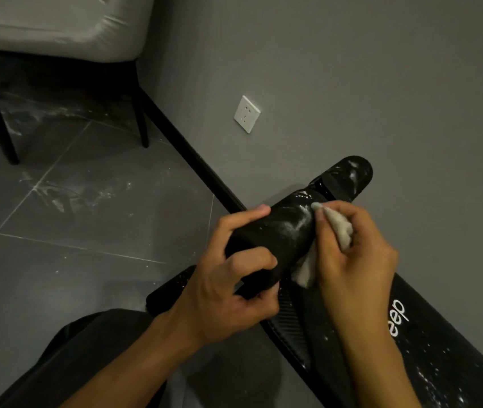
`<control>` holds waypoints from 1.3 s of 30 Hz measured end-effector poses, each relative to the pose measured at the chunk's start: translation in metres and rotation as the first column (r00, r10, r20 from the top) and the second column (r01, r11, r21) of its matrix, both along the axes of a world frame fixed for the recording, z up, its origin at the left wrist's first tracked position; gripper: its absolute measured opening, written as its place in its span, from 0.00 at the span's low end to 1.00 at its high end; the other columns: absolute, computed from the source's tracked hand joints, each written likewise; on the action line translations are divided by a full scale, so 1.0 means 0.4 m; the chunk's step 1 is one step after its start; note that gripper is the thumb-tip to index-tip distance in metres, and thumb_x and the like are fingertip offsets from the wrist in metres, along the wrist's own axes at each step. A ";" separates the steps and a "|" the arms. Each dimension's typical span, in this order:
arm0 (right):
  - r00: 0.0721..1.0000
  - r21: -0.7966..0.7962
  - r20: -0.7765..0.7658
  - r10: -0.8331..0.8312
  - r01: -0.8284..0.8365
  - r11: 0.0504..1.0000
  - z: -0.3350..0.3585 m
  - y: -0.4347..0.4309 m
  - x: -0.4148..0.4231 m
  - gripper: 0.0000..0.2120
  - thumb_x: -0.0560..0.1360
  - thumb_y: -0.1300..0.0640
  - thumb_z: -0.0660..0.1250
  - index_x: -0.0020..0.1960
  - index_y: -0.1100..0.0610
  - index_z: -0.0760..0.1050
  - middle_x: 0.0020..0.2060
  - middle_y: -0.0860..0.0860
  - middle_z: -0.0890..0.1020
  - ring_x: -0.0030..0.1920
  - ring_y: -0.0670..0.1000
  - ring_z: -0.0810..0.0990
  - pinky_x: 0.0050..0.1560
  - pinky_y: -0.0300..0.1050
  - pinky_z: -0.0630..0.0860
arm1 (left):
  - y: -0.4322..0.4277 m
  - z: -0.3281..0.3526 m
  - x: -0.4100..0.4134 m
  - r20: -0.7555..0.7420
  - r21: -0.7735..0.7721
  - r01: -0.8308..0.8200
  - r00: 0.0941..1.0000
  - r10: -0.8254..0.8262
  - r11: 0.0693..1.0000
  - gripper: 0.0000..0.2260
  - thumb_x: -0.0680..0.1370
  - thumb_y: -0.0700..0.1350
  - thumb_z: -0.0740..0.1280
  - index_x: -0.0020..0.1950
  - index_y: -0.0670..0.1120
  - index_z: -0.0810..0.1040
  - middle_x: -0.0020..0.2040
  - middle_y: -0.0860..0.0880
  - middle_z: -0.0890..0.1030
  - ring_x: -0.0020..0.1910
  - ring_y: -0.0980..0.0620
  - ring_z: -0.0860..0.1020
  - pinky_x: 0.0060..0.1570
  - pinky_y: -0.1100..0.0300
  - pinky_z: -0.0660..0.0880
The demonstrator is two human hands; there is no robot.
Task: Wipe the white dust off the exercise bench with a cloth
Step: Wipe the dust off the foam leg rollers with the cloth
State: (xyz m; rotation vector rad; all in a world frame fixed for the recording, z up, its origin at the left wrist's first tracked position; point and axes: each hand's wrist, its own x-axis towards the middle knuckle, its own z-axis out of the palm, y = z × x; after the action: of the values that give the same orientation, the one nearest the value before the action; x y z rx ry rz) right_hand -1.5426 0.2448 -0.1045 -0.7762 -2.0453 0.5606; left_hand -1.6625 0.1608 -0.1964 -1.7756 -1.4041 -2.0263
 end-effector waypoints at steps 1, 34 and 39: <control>0.999 0.008 0.011 0.043 -0.043 0.999 0.000 -0.016 0.005 0.03 0.79 0.54 0.67 0.51 0.47 0.78 0.44 0.40 0.82 0.45 0.41 0.82 0.43 0.28 0.74 | -0.001 0.000 -0.001 0.003 0.002 0.007 1.000 -0.007 1.000 0.25 0.67 0.34 0.76 0.58 0.48 0.69 0.70 0.32 0.67 0.70 0.44 0.73 0.58 0.59 0.76; 0.973 0.076 0.115 0.200 -0.210 0.975 -0.014 -0.073 0.039 0.04 0.77 0.63 0.70 0.51 0.57 0.81 0.44 0.46 0.81 0.45 0.43 0.80 0.43 0.29 0.73 | 0.001 -0.001 0.005 -0.015 0.032 -0.020 1.000 0.020 0.999 0.27 0.64 0.31 0.79 0.56 0.48 0.72 0.68 0.28 0.69 0.71 0.41 0.74 0.58 0.53 0.79; 0.994 0.110 0.097 0.042 -0.053 0.993 0.000 0.003 0.008 0.04 0.79 0.59 0.68 0.52 0.53 0.80 0.44 0.45 0.82 0.46 0.38 0.79 0.46 0.25 0.71 | 0.003 0.000 0.004 -0.031 0.040 -0.022 0.999 0.023 0.999 0.25 0.66 0.32 0.76 0.56 0.48 0.71 0.68 0.29 0.68 0.71 0.41 0.73 0.58 0.56 0.78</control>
State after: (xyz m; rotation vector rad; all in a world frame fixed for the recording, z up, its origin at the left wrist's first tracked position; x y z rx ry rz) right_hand -1.5392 0.2459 -0.1046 -0.7006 -2.1675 0.4383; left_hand -1.6608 0.1620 -0.1962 -1.7598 -1.3591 -1.9927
